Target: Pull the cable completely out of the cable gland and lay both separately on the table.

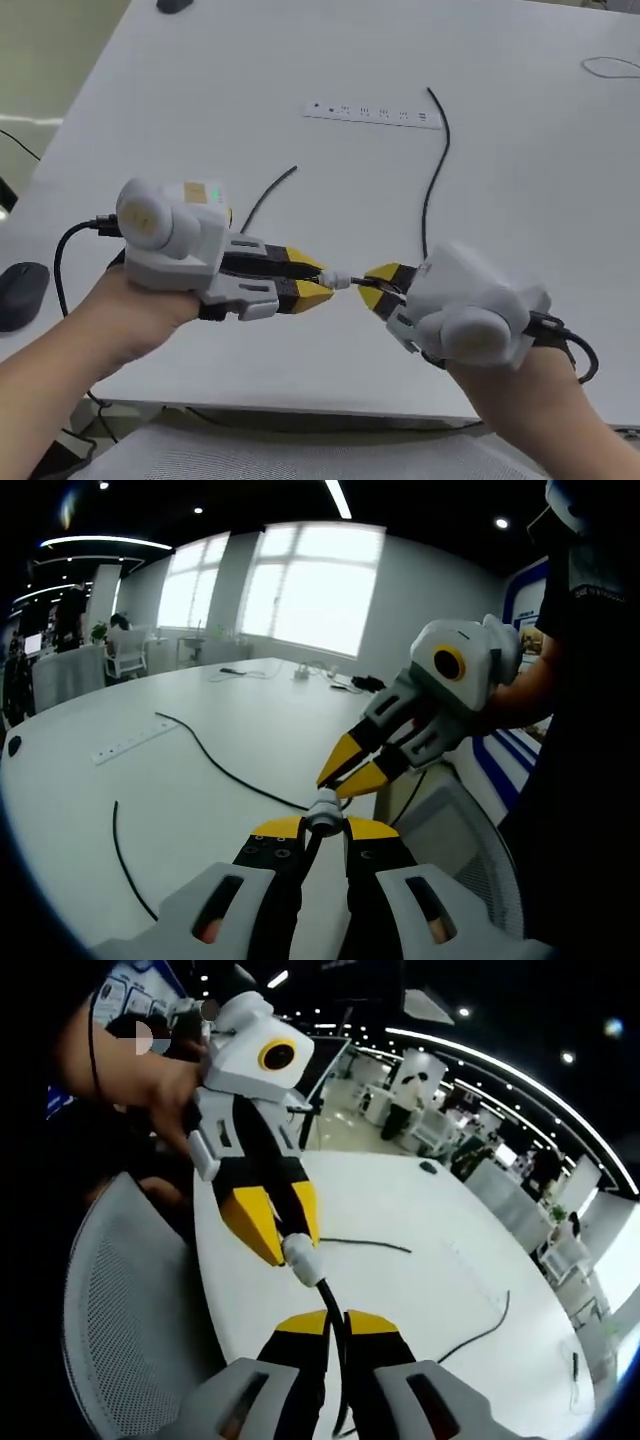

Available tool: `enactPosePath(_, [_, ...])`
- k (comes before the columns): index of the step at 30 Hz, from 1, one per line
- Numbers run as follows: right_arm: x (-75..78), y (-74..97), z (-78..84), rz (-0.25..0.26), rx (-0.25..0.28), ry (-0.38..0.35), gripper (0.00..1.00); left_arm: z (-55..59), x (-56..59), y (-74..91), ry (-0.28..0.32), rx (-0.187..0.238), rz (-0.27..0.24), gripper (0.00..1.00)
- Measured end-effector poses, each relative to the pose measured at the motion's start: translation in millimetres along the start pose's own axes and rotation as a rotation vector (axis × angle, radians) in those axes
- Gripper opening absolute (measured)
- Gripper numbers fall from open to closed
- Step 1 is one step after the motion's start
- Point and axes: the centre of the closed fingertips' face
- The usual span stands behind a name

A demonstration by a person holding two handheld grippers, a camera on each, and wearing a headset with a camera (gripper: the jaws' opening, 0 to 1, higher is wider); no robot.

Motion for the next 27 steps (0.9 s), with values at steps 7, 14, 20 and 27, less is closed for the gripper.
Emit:
enactPosePath(7, [13.4, 0.3, 12.2, 0.029, -0.003, -0.048, 0.0, -3.9, -2.2, -2.0, 0.015, 0.013, -0.008, 0.15])
enactPosePath(14, [23.5, -1.1, 33.0, 0.049, -0.028, -0.129, 0.0, -1.9, -1.4, -5.2, 0.012, 0.002, -0.001, 0.15])
enactPosePath(20, [33.2, -2.4, 50.8, 0.066, -0.052, -0.194, 0.0, -3.5, 0.5, -7.5, 0.017, 0.007, 0.005, 0.15])
enactPosePath(27, [43.4, -7.3, 83.1, 0.084, -0.093, -0.451, 0.0, -5.5, 1.4, -9.2, 0.021, 0.014, 0.012, 0.15])
Point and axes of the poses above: the centre of the closed fingertips' face, and the gripper's own axes: y roughly backward along the fingers, x roughly to its right, z roughly out of its underside, and after that the axes turned 8 degrees about -y, right-handed
